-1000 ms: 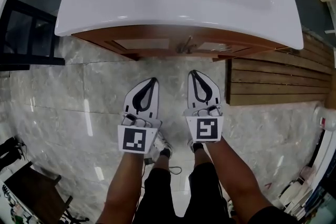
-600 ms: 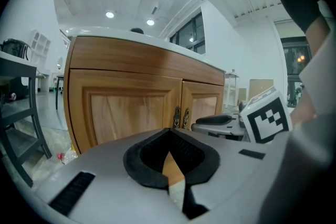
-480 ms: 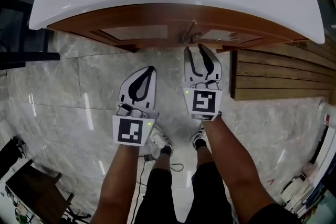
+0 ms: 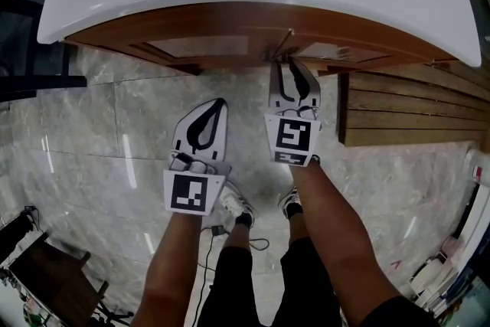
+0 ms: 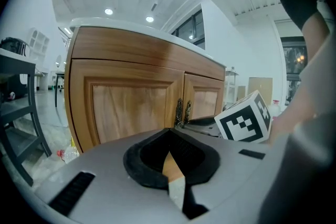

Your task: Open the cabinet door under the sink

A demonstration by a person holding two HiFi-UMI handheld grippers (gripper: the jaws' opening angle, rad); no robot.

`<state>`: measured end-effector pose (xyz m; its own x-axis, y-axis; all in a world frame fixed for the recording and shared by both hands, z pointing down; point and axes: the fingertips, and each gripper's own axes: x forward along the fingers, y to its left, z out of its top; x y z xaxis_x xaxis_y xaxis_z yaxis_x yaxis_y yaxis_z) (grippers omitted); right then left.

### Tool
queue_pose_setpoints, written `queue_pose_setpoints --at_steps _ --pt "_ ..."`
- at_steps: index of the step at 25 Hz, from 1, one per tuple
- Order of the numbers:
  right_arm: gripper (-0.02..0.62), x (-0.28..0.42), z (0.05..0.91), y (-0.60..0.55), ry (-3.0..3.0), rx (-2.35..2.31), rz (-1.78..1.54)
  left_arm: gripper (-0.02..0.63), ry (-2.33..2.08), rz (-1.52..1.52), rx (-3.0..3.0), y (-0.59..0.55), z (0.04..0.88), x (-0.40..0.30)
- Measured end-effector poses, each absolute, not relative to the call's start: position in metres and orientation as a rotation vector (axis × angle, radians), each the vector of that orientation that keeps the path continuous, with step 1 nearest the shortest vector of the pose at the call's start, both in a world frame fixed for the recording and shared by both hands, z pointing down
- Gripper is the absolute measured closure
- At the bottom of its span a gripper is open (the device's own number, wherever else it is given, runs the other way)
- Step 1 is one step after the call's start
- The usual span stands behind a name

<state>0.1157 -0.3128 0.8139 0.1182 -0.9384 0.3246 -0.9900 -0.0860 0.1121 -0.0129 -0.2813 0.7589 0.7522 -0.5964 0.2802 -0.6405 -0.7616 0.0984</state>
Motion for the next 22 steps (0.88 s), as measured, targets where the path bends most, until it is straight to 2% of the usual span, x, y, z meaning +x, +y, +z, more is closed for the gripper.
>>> queue_pose_setpoints --at_steps 22 --pt "0.502 0.103 0.815 -0.25 -2.032 2.005 0.335 0.584 -0.949 0.348 2.775 -0.232 0.766 -0.025"
